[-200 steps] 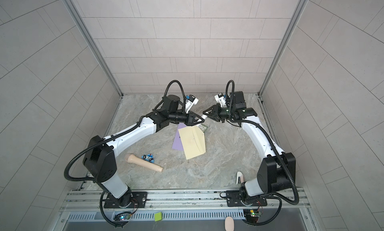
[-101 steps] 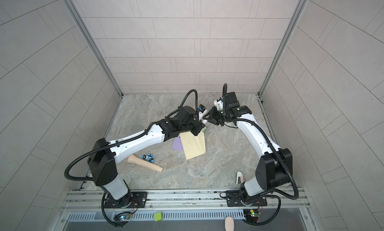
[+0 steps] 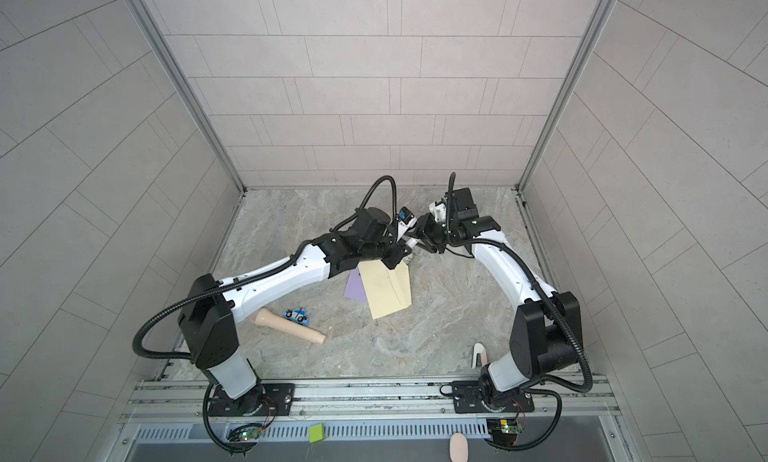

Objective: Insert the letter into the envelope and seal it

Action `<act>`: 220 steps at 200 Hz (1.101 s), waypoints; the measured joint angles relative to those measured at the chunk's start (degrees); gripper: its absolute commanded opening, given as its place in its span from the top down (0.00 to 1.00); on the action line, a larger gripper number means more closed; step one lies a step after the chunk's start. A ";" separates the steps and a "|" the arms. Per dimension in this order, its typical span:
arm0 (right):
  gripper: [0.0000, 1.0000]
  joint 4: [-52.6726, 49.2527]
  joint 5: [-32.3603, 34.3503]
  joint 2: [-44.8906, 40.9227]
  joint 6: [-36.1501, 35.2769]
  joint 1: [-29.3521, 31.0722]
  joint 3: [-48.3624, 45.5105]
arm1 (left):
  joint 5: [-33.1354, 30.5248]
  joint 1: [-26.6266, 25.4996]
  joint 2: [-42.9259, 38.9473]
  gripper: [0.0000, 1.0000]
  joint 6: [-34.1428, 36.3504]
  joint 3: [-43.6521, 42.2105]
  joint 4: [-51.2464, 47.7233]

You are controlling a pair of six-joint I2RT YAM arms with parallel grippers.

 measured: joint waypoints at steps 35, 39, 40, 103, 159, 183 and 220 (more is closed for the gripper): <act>0.50 0.74 -6.82 0.00 -3.98 -2.56 1.92 | 16.81 4.96 -0.15 1.00 -8.11 0.87 2.82; 0.51 0.70 -7.32 0.00 -4.39 -2.58 2.14 | 18.23 5.31 -0.15 1.00 -8.92 0.85 2.97; 0.51 0.68 -7.45 0.00 -4.61 -2.60 2.23 | 18.45 5.35 -0.15 1.00 -9.11 0.85 3.02; 0.70 -0.15 -11.34 0.00 -8.20 -2.62 3.13 | 25.03 6.99 -0.15 1.00 -15.98 -0.83 6.45; 0.91 -0.92 -11.23 -0.02 -9.33 -2.84 3.15 | 22.71 6.88 -0.15 1.00 -16.35 -1.03 6.60; 0.96 -1.14 -9.33 -0.02 -9.49 -2.86 3.19 | 18.23 5.49 -0.15 1.00 -15.50 -1.03 6.71; 1.00 -2.60 -2.38 -0.07 -6.95 -2.10 3.17 | 5.38 0.35 -0.15 1.00 -10.25 -1.03 6.19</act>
